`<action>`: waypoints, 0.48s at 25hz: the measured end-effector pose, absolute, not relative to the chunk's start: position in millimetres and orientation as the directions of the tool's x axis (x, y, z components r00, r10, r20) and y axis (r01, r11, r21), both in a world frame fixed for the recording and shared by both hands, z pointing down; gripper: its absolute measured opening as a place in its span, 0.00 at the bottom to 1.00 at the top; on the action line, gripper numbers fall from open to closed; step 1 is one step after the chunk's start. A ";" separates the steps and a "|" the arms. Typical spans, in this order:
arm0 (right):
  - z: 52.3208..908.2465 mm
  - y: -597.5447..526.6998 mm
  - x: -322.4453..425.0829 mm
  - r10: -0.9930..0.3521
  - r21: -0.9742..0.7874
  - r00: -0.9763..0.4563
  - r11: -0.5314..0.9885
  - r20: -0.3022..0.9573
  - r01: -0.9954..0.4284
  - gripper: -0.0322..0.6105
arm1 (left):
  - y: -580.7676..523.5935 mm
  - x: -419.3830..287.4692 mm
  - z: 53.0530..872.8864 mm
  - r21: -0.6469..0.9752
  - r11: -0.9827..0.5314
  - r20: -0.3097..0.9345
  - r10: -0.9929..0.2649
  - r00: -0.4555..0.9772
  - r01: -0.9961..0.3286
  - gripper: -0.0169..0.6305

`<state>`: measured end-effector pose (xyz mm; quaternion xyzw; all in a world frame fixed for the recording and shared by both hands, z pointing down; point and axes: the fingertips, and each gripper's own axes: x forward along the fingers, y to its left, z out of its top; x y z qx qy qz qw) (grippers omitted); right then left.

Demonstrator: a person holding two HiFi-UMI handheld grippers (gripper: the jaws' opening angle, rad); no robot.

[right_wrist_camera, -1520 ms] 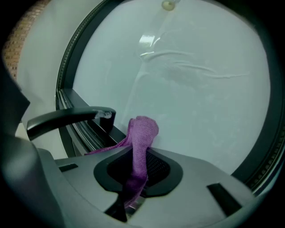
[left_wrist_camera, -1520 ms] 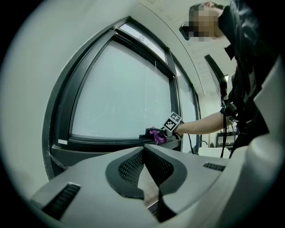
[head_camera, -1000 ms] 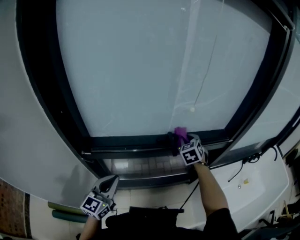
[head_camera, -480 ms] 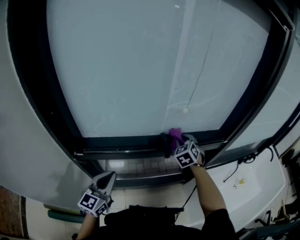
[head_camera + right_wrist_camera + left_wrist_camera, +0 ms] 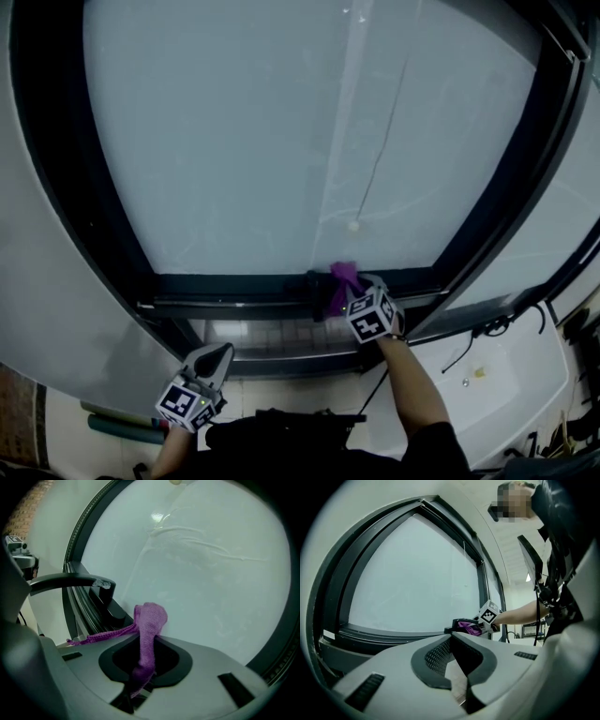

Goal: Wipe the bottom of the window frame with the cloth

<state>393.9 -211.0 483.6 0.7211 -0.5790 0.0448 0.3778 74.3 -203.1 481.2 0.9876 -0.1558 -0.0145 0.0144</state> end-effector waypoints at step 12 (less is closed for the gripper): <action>492.8 -183.1 442.2 -0.770 0.486 0.386 -0.113 0.509 -0.867 0.16 | -190.9 102.2 484.8 0.030 -0.962 0.000 -0.271 0.963 -0.271 0.03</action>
